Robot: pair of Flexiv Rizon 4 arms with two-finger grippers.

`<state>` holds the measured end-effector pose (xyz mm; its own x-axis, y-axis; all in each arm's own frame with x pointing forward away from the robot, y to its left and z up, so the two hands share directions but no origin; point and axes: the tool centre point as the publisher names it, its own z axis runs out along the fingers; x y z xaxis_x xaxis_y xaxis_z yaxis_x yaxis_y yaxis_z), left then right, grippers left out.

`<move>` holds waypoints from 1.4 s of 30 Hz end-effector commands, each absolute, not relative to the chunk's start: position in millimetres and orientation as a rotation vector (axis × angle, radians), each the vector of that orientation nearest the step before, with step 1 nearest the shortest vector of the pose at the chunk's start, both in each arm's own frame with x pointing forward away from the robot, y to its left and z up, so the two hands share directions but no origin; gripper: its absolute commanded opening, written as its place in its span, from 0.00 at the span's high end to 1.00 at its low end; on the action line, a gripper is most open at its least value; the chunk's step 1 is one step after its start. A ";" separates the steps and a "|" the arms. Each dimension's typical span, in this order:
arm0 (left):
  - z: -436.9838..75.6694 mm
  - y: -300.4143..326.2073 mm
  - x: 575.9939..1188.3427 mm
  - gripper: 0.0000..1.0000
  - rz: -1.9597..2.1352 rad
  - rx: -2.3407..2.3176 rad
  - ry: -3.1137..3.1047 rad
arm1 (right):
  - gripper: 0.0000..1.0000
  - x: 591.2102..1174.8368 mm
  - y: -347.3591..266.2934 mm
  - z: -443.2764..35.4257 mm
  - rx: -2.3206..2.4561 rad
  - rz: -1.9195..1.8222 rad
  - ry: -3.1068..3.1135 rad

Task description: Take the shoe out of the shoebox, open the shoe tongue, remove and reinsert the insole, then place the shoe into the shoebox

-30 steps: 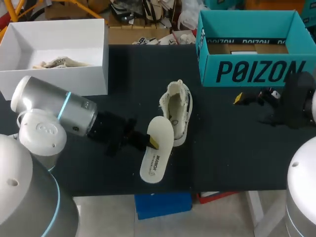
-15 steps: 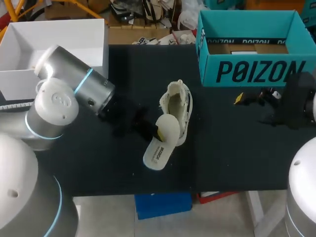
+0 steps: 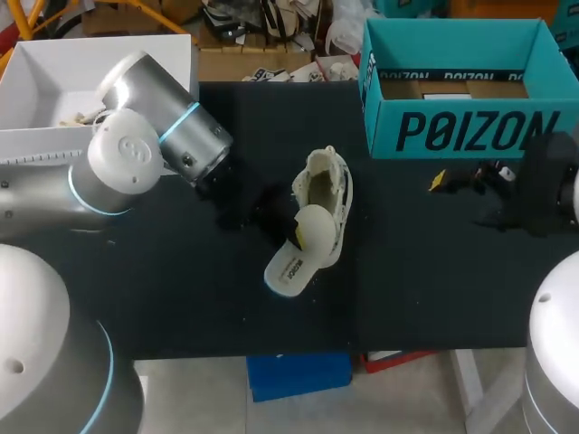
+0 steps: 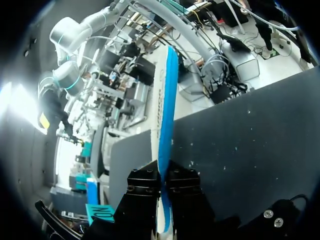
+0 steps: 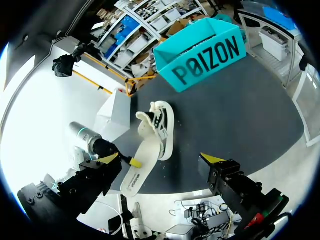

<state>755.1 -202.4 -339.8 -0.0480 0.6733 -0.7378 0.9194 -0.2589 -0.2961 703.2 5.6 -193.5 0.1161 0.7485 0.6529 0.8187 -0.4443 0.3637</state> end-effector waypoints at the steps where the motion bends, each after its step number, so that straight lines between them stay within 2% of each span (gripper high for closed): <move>1: -340.7 -207.1 765.8 1.00 -1.187 1.969 1.718 | 0.00 703.9 6.2 -193.4 -2.281 -1.244 -1.607; 37: -371.4 -247.2 855.3 1.00 -0.952 1.962 1.829 | 0.00 703.9 6.2 -193.4 -2.281 -1.244 -1.607; 38: -370.5 -246.8 855.8 0.91 -0.952 1.959 1.829 | 0.00 703.9 6.2 -193.4 -2.281 -1.244 -1.607; 40: -366.7 -245.0 854.0 0.65 -0.940 1.958 1.827 | 0.00 703.9 6.2 -193.4 -2.281 -1.244 -1.607; 42: -362.7 -242.0 850.1 0.63 -0.937 1.953 1.823 | 0.00 703.9 6.2 -193.4 -2.281 -1.244 -1.607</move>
